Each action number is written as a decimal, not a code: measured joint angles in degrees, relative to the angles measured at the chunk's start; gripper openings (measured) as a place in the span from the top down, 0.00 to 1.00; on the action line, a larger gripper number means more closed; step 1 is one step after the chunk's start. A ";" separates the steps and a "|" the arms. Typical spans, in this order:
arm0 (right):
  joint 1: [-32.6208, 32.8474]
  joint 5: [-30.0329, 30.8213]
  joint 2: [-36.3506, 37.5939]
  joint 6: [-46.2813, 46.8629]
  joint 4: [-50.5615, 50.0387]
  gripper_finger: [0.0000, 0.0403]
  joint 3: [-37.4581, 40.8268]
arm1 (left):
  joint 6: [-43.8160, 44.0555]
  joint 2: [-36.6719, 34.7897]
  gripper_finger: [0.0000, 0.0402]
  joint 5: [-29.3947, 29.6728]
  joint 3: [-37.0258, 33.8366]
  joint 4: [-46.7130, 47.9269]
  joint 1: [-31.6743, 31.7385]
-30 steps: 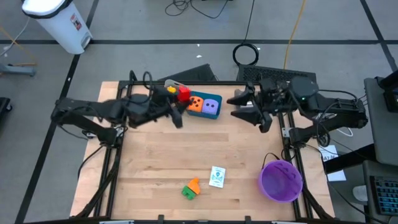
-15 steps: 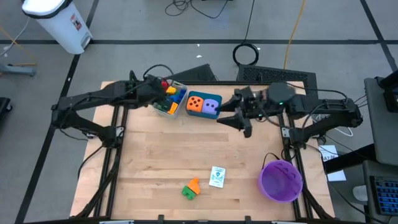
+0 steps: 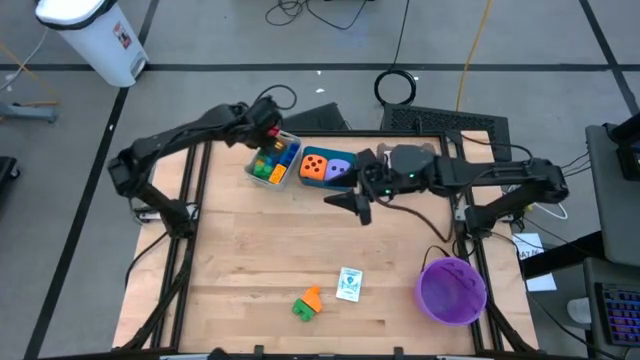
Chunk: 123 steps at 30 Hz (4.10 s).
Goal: Pick & Place Toys
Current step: Put the red game piece into the gray bin, then put the blue deck of cards into the black bin
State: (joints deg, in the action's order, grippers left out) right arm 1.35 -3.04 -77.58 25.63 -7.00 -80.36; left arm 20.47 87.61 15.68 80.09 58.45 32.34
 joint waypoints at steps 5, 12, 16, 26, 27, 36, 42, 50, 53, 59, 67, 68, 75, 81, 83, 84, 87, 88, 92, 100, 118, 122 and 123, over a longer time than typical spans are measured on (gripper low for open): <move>-0.60 0.06 -1.91 2.16 1.03 0.40 0.00 | -5.55 4.61 0.50 -5.34 0.00 -2.85 3.83; -0.64 3.75 -2.06 2.36 2.25 0.41 0.00 | -12.64 10.09 0.59 -10.95 0.00 -4.04 5.68; -0.67 6.05 -2.08 2.46 2.38 0.41 0.00 | -15.29 11.52 0.58 -11.19 0.00 -5.09 5.72; -0.64 6.24 -2.08 4.55 2.43 0.41 0.00 | -17.24 12.09 0.57 -11.19 0.00 -5.61 6.05; -0.64 6.24 -2.08 4.99 2.41 0.41 0.00 | -17.23 12.08 0.58 -11.19 0.00 -5.58 6.05; -0.64 6.24 -2.08 5.22 2.45 0.41 0.00 | -17.27 6.52 0.57 -15.60 0.00 -5.81 6.27; -0.64 6.21 -2.08 4.94 2.45 0.41 0.00 | -17.00 -2.52 0.55 -23.03 0.00 -6.76 6.09; 0.73 6.05 -2.08 5.38 2.55 0.41 0.43 | -17.60 -14.79 0.59 -36.72 0.00 -4.29 0.60; 2.35 6.00 -2.08 5.40 2.49 0.41 1.69 | -17.04 -18.31 0.62 -38.95 0.00 -3.24 -4.23; 6.74 5.98 -2.08 10.35 2.87 0.41 6.64 | -10.78 -22.38 0.65 -38.71 -1.17 -4.05 -18.83; 13.80 5.97 -2.09 13.58 26.16 0.41 18.12 | 6.50 -23.21 0.65 -23.37 -7.45 -13.74 -42.27; 14.70 5.97 -2.08 13.43 28.81 0.41 19.29 | 8.70 -23.23 0.65 -20.89 -8.26 -15.55 -45.10; 22.39 10.05 -2.14 12.90 31.84 0.42 20.35 | 21.04 -19.20 0.66 -3.67 -13.45 -35.75 -61.99; 28.95 15.39 -2.12 7.66 29.32 0.47 13.72 | 20.91 -12.37 0.68 3.80 -13.67 -55.30 -69.90; 30.78 17.94 -2.12 5.21 26.92 0.49 10.81 | 20.86 -9.94 0.68 4.79 -13.68 -59.85 -71.36; 31.64 18.91 -2.12 4.17 25.23 0.49 9.18 | 21.23 -8.70 0.68 5.43 -13.68 -62.14 -71.99; 34.00 22.03 -2.80 1.59 19.90 0.51 4.46 | 21.75 -5.35 0.68 6.08 -13.68 -69.27 -73.03; 34.62 22.71 -3.54 0.74 18.55 0.51 2.75 | 21.71 -4.37 0.68 6.12 -13.68 -71.62 -73.18; 37.34 24.23 -8.46 -2.72 10.55 0.51 -5.24 | 20.26 -1.97 0.68 6.69 -13.68 -78.77 -73.13; 38.49 22.29 -21.68 -5.10 -15.24 0.51 -23.96 | 13.57 -4.21 0.68 7.06 -13.11 -85.58 -72.81; 34.17 13.24 -36.46 3.48 -43.41 0.51 -37.40 | 0.19 -25.47 0.68 6.44 -12.98 -72.62 -74.16; 31.27 13.32 -39.86 3.87 -43.98 0.51 -36.27 | 0.87 -30.35 0.68 6.32 -12.98 -63.95 -75.77; 30.57 13.33 -40.66 4.46 -44.35 0.51 -35.73 | 0.82 -31.35 0.68 6.30 -12.98 -62.19 -76.29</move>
State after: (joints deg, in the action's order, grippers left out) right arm 31.93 10.29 -118.24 30.09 -51.36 -116.09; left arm 21.29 56.26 21.98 67.11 -3.74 -43.95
